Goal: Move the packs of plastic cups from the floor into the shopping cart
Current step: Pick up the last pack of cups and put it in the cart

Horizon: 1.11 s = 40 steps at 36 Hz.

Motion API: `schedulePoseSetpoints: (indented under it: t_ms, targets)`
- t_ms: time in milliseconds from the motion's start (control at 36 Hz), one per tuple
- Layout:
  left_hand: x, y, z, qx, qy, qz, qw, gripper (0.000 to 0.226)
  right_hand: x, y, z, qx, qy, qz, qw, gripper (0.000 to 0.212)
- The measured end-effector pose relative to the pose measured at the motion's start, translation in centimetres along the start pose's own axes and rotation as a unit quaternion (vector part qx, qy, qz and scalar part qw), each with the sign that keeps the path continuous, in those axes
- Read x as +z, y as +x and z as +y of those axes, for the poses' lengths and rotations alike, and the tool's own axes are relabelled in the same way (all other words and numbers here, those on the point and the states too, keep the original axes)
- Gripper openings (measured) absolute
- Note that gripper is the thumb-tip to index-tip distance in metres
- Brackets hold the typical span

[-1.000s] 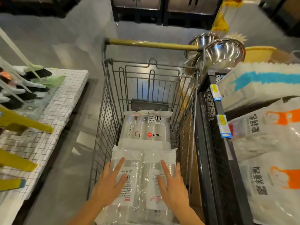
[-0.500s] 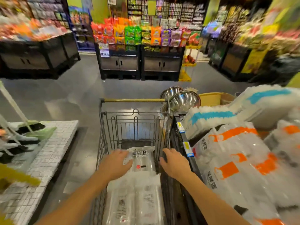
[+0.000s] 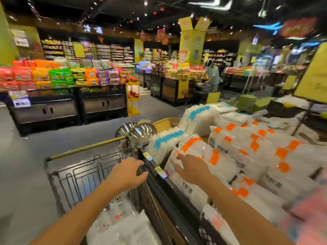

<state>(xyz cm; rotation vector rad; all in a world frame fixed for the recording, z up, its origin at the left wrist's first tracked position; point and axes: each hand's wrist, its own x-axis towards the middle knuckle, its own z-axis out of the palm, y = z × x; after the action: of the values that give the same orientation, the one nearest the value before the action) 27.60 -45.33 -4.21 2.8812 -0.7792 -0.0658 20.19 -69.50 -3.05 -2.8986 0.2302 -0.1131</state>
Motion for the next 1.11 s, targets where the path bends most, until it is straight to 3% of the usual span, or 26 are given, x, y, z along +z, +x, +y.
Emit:
schedulePoseSetpoints:
  t_ms: [194,500,667,806,917,1028,1111]
  targets:
    - [-1.2,-1.2,7.2,0.124,-0.057,0.002,0.991,0.057,-3.2,-9.1,4.3,0.096,-0.058,0.025,0.993,0.049]
    - [0.0,-5.2,23.5,0.302,-0.058,-0.015,0.951,0.058,-7.7,-26.5,10.9,0.275,-0.041,0.072,0.958,0.043]
    - [0.4,-10.7,33.7,0.434,-0.056,-0.037,0.898,0.055,-9.8,-38.3,14.4,0.358,-0.064,0.103,0.926,0.046]
    - [1.5,-16.8,41.8,0.494,-0.036,-0.067,0.866,0.078,-11.5,-49.2,16.2,0.436,-0.07,0.101,0.891,0.044]
    - [2.4,-22.9,47.8,0.544,-0.035,-0.068,0.836,0.059,-12.6,-58.0,16.6,0.486,-0.07,0.106,0.865,0.046]
    - [3.4,-29.2,53.3,0.592,-0.061,-0.092,0.799,0.069,-13.2,-66.5,16.4,0.534,-0.058,0.114,0.836,0.049]
    - [4.4,-33.9,57.5,0.63,-0.042,-0.111,0.768,0.06,-13.2,-72.7,15.9,0.57,-0.062,0.123,0.81,0.051]
